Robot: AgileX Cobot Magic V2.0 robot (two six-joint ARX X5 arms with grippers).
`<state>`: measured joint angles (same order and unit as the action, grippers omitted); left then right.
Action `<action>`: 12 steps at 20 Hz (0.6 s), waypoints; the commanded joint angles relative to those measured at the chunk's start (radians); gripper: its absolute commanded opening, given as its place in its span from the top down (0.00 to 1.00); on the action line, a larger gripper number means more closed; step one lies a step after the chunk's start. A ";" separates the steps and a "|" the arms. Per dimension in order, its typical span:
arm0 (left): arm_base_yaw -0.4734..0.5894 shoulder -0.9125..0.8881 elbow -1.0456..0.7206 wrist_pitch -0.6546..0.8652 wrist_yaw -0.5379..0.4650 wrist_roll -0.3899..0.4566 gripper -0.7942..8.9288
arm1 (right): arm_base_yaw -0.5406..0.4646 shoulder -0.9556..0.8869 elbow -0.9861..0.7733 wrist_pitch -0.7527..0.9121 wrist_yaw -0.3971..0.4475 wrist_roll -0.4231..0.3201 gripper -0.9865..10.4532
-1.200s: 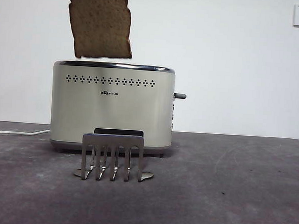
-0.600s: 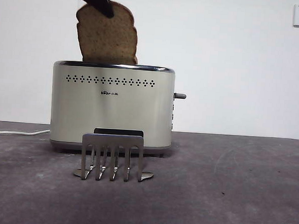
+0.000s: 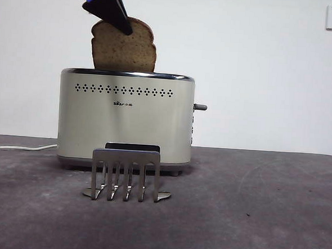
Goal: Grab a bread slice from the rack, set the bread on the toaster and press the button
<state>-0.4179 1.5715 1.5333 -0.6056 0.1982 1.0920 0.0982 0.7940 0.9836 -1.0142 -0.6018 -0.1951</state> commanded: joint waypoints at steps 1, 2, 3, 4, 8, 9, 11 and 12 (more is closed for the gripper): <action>0.013 0.045 -0.018 0.046 -0.031 -0.016 0.87 | 0.002 -0.002 0.001 0.003 -0.002 -0.005 0.92; 0.013 0.045 -0.018 0.078 -0.043 -0.041 0.79 | 0.002 -0.002 0.001 0.003 -0.002 -0.005 0.92; 0.013 0.045 -0.018 0.106 -0.052 -0.056 0.72 | 0.002 -0.002 0.001 0.003 -0.002 -0.005 0.92; 0.013 0.045 -0.013 0.111 -0.063 -0.068 0.72 | 0.002 -0.002 0.001 0.003 -0.001 -0.005 0.92; 0.013 0.045 -0.007 0.115 -0.067 -0.072 0.72 | 0.002 -0.002 0.001 0.003 -0.001 -0.006 0.92; 0.013 0.045 -0.007 0.116 -0.067 -0.072 0.71 | 0.002 -0.002 0.001 0.003 -0.001 -0.008 0.92; 0.013 0.043 -0.007 0.127 -0.072 -0.081 0.69 | 0.002 -0.002 0.001 0.004 -0.001 -0.009 0.92; 0.013 0.038 -0.007 0.137 -0.081 -0.106 0.63 | 0.002 -0.002 0.001 0.011 -0.001 -0.009 0.92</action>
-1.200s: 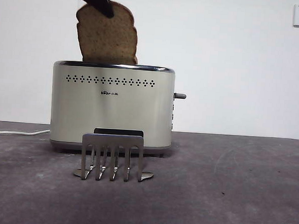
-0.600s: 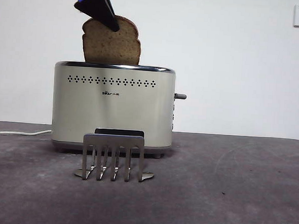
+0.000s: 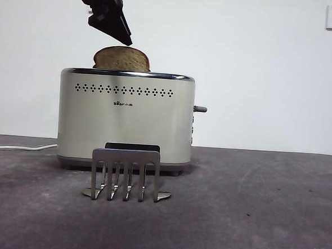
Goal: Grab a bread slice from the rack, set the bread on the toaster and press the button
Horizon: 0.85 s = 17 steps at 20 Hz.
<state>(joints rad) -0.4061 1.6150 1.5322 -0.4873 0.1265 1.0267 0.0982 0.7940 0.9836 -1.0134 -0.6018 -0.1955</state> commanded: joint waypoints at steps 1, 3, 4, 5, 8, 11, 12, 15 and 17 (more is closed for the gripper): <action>0.000 -0.017 -0.005 0.034 -0.032 -0.087 0.58 | 0.002 0.000 0.001 0.025 -0.002 -0.008 0.92; -0.001 -0.055 -0.004 0.053 -0.097 -0.192 0.56 | 0.002 0.011 0.001 0.072 -0.002 -0.005 0.92; -0.001 -0.079 0.006 0.042 -0.119 -0.258 0.56 | 0.002 0.024 0.001 0.112 -0.002 0.008 0.92; -0.001 -0.108 0.027 0.007 -0.130 -0.337 0.56 | 0.002 0.043 0.001 0.164 -0.002 0.035 0.92; 0.000 -0.180 0.112 -0.134 -0.121 -0.582 0.56 | 0.004 0.117 0.001 0.341 -0.005 0.150 0.92; 0.000 -0.244 0.200 -0.298 -0.116 -0.749 0.56 | 0.011 0.227 0.001 0.582 -0.108 0.290 0.92; 0.000 -0.264 0.219 -0.335 -0.099 -0.797 0.56 | 0.014 0.268 0.002 0.672 -0.130 0.340 0.92; 0.000 -0.334 0.236 -0.393 0.009 -0.903 0.56 | 0.051 0.408 0.028 0.869 -0.128 0.433 0.92; 0.000 -0.377 0.236 -0.410 0.053 -0.941 0.56 | 0.073 0.520 0.095 0.894 -0.125 0.437 0.92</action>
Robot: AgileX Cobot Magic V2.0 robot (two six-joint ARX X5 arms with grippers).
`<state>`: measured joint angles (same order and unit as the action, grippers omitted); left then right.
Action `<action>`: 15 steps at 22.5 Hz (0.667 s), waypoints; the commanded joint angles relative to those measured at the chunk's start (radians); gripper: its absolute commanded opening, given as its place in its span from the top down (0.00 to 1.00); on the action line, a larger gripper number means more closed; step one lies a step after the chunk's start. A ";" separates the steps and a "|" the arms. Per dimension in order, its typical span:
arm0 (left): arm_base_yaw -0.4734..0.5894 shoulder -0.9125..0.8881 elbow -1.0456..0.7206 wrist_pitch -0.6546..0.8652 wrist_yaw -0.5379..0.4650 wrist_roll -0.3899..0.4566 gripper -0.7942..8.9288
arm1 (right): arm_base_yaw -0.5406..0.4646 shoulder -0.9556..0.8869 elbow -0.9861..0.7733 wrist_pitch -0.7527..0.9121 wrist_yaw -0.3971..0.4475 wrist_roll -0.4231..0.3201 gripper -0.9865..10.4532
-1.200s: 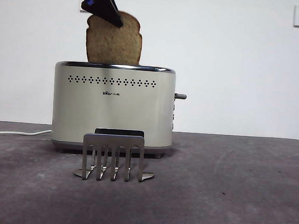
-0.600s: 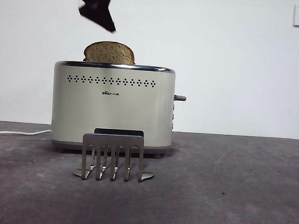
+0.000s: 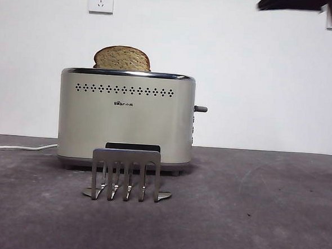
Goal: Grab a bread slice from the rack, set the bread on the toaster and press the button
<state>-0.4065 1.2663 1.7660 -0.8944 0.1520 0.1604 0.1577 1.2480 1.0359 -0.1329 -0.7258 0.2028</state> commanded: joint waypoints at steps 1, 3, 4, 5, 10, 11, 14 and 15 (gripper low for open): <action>0.000 -0.046 0.002 -0.008 0.044 -0.089 0.56 | 0.024 0.133 0.093 0.014 0.000 0.039 0.92; 0.000 -0.063 0.002 -0.020 0.053 -0.090 0.56 | 0.035 0.207 0.152 0.014 -0.001 0.039 0.92; 0.000 -0.072 0.002 -0.029 0.062 -0.094 0.56 | 0.041 0.253 0.190 0.014 0.000 0.039 0.92; 0.000 -0.079 0.002 -0.038 0.067 -0.102 0.56 | 0.043 0.285 0.217 0.013 0.000 0.039 0.92; 0.000 -0.101 0.002 -0.079 0.094 -0.109 0.56 | 0.048 0.438 0.330 0.013 0.001 0.039 0.92; 0.000 -0.104 0.002 -0.084 0.092 -0.109 0.56 | 0.048 0.470 0.349 0.014 0.002 0.039 0.92; 0.000 -0.105 0.002 -0.091 0.093 -0.109 0.56 | 0.048 0.549 0.389 0.026 0.010 0.040 0.92; 0.000 -0.105 0.002 -0.094 0.092 -0.109 0.56 | 0.048 0.569 0.398 0.029 0.021 0.040 0.92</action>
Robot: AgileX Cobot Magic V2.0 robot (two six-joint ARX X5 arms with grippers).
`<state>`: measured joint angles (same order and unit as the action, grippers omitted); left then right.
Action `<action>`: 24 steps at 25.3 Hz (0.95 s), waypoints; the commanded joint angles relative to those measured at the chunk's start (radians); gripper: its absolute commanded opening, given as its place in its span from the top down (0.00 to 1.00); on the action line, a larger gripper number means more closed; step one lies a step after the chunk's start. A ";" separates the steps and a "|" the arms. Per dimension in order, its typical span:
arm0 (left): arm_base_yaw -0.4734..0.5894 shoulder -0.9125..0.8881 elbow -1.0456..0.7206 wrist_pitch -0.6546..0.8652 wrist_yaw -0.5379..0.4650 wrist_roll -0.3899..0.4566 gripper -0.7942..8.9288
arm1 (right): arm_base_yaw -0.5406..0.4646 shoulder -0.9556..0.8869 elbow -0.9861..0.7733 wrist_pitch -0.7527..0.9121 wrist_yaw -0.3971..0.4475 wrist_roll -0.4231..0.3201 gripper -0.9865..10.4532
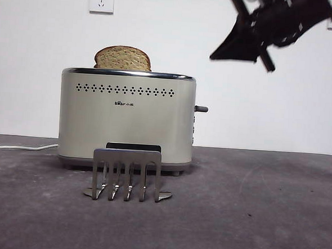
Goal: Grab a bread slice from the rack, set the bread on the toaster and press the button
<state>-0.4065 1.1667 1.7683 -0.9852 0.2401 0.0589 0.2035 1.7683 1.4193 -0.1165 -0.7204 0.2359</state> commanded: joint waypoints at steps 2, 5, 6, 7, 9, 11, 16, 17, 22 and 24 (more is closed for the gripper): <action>0.000 -0.005 0.000 -0.008 0.004 -0.008 0.56 | 0.003 0.092 0.034 0.018 0.025 0.006 0.92; 0.000 -0.005 0.000 -0.013 0.004 -0.008 0.56 | 0.003 0.139 0.048 0.034 0.024 0.006 0.92; 0.000 -0.005 0.000 -0.013 0.004 -0.008 0.56 | 0.004 0.152 0.048 0.045 0.025 0.006 0.92; 0.000 -0.005 0.000 -0.013 0.004 -0.008 0.56 | 0.008 0.161 0.048 0.053 0.028 0.006 0.92; 0.000 -0.005 0.000 -0.013 0.004 -0.008 0.56 | 0.013 0.178 0.048 0.059 0.048 0.005 0.92; 0.000 -0.005 0.000 -0.013 0.004 -0.008 0.56 | 0.016 0.196 0.048 0.071 0.059 -0.005 0.92; 0.000 -0.005 0.000 -0.016 0.004 -0.007 0.56 | 0.028 0.264 0.048 0.081 0.095 -0.008 0.93; 0.000 -0.005 0.000 -0.019 0.004 -0.007 0.56 | 0.029 0.276 0.048 0.080 0.095 -0.008 0.92; 0.000 -0.005 0.000 -0.029 0.003 -0.003 0.56 | 0.035 0.316 0.048 0.024 0.099 -0.046 0.92; 0.000 -0.005 0.000 -0.029 0.003 -0.003 0.56 | 0.035 0.321 0.048 -0.027 0.124 -0.096 0.92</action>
<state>-0.4065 1.1645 1.7683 -1.0180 0.2401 0.0589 0.2352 2.0583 1.4830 -0.1165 -0.6109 0.1753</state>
